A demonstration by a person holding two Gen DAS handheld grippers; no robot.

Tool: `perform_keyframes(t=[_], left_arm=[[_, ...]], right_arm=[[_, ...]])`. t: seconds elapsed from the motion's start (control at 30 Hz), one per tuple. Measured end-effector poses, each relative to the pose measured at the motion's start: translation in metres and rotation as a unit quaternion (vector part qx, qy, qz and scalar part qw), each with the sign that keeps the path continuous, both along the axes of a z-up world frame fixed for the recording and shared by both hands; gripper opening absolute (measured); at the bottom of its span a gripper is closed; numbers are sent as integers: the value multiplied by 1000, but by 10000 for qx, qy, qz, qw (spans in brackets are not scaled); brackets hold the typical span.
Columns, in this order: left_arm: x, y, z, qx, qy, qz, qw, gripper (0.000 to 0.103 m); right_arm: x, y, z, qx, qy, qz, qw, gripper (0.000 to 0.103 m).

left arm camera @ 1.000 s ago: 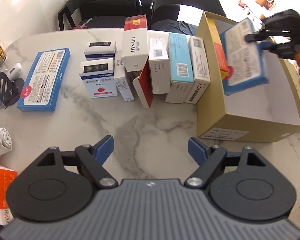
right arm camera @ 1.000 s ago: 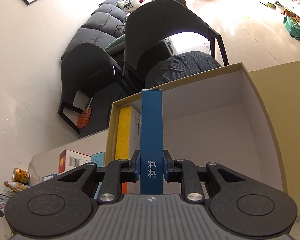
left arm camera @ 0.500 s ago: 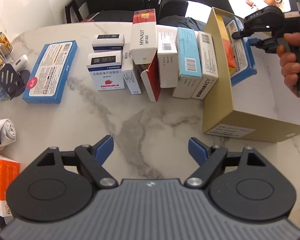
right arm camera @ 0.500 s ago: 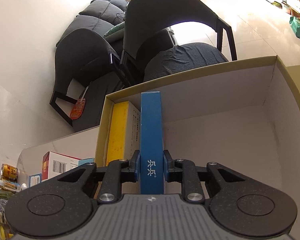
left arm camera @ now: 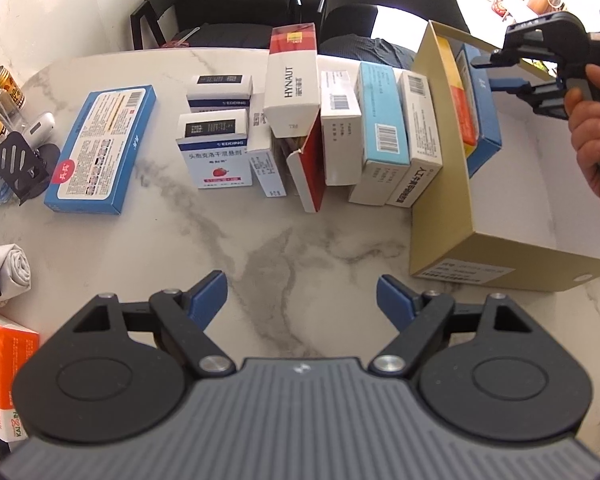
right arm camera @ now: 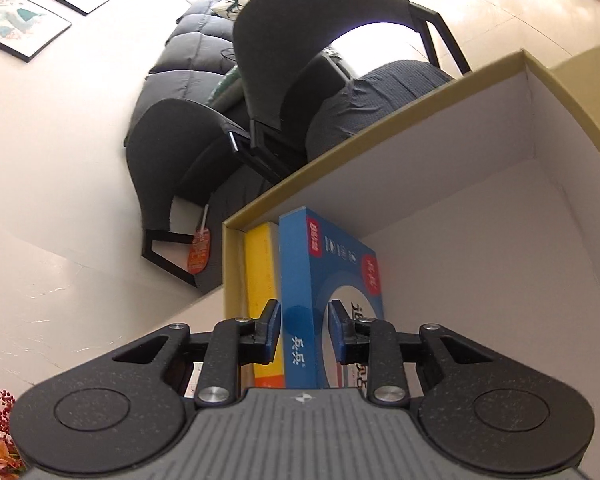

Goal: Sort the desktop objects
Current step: 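Lower the blue box into the shoe box and open the right tool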

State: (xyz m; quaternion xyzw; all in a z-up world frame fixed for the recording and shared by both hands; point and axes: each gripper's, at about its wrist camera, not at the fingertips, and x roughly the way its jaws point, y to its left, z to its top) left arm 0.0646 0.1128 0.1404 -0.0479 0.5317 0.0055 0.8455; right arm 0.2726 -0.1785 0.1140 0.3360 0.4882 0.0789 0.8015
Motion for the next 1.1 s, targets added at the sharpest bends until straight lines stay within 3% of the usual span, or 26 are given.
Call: perform_keyframes(t=[0.2,0.27,0.37,0.6,0.9,1.1], left_arm=[[-5,8,0,-24,-12,101,9999,83],[-7,11,-1,-20,-5,128,9999,83],[-12,15,-2,-16,22,196,9998,83],[-25,29,-4,14,77,429,9990,83],[-19,57,-7,152,9,679,9976,85],[-7,83,-11,288,-92,867,9958,85]], right_arm=[[4,-4,-6,182,55,-135,9997,31],[3,-7,-12,234,60,-179,9995,40],[2,-7,-21,328,14,-122,9994,39],[-1,-16,-39,1053,-240,-51,9941,39],[-11,-17,-16,1013,-377,-246,9938,39],[-25,-20,8,698,-513,-152,9961,39]])
